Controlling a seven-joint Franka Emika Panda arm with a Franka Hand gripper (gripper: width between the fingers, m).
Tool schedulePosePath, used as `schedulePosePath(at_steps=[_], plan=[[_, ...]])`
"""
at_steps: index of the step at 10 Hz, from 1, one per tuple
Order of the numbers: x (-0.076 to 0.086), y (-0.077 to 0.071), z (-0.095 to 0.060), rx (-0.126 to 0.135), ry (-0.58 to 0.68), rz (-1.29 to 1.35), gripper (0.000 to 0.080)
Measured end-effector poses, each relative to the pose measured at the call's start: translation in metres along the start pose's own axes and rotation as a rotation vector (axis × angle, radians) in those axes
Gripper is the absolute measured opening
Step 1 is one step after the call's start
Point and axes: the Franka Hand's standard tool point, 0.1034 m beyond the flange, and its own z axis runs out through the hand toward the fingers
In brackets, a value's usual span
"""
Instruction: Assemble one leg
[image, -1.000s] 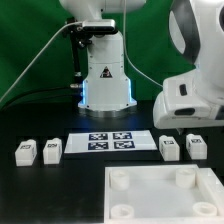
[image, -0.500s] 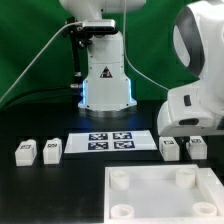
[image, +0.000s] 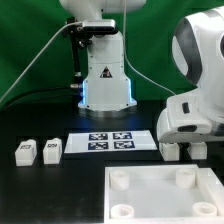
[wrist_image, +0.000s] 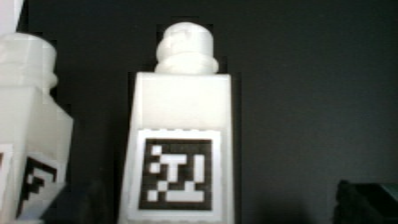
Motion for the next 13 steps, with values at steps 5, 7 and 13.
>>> schedulePosePath(at_steps=[5,7,13], plan=[[0.0,0.0,0.0,0.0,0.0,0.0,0.029],[0.0,0.0,0.0,0.0,0.0,0.0,0.029],[0.002,0.006,-0.028,-0.004,0.026,-0.023,0.0291]])
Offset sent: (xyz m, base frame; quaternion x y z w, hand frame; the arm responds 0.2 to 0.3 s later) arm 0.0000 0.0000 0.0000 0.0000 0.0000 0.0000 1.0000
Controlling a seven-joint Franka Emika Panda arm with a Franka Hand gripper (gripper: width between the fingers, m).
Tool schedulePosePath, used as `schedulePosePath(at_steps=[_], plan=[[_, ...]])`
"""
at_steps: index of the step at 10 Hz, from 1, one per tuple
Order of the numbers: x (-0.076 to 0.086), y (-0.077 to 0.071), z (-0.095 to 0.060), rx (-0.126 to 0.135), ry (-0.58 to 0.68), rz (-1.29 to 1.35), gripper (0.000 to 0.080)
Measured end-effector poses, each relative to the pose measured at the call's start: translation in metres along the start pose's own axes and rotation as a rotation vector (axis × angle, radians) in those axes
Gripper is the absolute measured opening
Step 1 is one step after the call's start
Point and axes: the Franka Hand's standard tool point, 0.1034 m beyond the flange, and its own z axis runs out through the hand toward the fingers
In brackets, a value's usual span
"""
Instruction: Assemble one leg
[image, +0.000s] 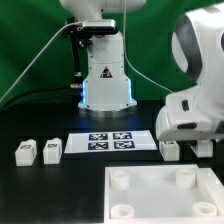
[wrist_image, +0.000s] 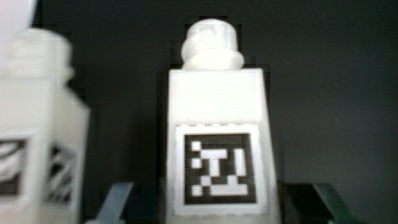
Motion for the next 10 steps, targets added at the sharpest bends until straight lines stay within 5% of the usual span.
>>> schedulePosePath(at_steps=[3,5,7,10], plan=[[0.004,0.015,-0.081,0.019,0.145,-0.061,0.0292],[-0.005,0.023,-0.131,0.017,0.366,-0.063,0.0292],[-0.015,0.027,-0.148,0.014,0.522,-0.066,0.0292],[-0.001,0.028,-0.155,0.032,0.823,-0.093,0.0292]])
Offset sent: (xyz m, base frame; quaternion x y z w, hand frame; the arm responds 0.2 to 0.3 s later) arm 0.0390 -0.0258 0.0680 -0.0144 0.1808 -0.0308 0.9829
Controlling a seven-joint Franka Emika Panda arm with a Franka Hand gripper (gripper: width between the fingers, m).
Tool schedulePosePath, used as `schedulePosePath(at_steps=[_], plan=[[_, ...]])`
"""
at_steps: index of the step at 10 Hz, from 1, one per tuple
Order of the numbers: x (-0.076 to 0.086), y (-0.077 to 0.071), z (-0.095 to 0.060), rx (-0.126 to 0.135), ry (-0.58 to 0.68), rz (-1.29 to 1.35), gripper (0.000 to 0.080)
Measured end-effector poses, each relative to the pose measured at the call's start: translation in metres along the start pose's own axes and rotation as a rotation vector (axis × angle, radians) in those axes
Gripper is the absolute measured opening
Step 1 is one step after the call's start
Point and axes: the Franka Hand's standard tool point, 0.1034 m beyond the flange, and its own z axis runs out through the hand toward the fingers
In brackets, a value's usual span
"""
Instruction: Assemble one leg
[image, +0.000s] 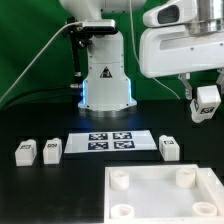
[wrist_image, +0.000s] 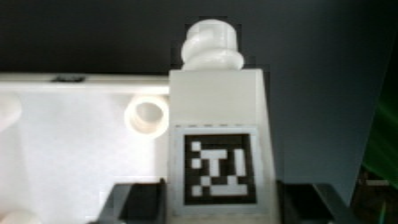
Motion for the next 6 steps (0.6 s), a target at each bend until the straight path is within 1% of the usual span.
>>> schedulePosePath(at_steps=[1,2,3,4,5,6], plan=[[0.018,0.013,0.006,-0.002,0.132,-0.026,0.0292],[0.04,0.03,-0.002,-0.013,0.204,-0.078,0.0292],[0.067,0.035,-0.019,-0.013,0.279,-0.069,0.0292],[0.088,0.033,-0.032,-0.004,0.362,-0.061,0.0292],[0.101,0.032,-0.038,0.007,0.485,-0.05,0.0292],[0.095,0.033,-0.032,0.01,0.545,-0.048,0.0292]])
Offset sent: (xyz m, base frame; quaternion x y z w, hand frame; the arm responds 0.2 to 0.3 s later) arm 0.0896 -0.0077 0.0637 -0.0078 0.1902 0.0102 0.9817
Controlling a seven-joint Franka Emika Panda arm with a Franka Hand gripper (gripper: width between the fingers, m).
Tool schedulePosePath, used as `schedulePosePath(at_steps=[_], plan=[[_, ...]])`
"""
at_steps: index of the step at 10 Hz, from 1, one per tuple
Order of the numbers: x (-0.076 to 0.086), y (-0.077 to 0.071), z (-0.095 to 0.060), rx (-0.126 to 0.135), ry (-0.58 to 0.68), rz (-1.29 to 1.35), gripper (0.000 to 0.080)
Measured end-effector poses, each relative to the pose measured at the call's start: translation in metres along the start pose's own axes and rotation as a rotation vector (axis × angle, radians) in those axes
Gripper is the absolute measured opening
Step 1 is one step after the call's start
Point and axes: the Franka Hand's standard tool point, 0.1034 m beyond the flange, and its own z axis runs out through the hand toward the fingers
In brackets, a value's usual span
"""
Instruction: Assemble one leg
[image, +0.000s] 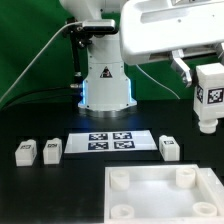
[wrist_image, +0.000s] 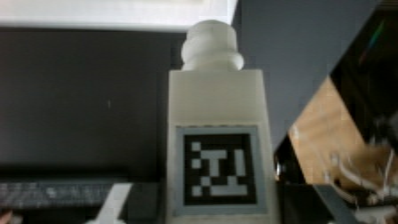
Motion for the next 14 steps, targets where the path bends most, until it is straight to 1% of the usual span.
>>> schedulePosePath(at_steps=[1,2,3,4,5,6,8,9,10,11,12,14], plan=[[-0.002,0.0,0.0,0.001,0.08,-0.001,0.0292],[-0.02,0.001,0.01,-0.001,0.014,-0.002,0.0292],[-0.018,0.001,0.009,-0.002,-0.014,-0.003,0.0292],[-0.015,0.002,0.008,-0.002,0.0,-0.005,0.0292],[-0.019,0.004,0.012,-0.006,-0.007,-0.011,0.0292],[-0.022,0.008,0.024,-0.016,-0.011,-0.022,0.0292],[-0.007,0.017,0.047,-0.024,0.009,-0.034,0.0292],[-0.005,0.02,0.055,-0.025,0.009,-0.032,0.0292],[-0.01,0.018,0.062,-0.023,0.001,-0.031,0.0292],[-0.021,0.018,0.072,-0.022,-0.02,-0.03,0.0292],[-0.029,0.02,0.079,-0.023,-0.034,-0.027,0.0292],[-0.041,0.017,0.085,-0.019,-0.06,-0.029,0.0292]])
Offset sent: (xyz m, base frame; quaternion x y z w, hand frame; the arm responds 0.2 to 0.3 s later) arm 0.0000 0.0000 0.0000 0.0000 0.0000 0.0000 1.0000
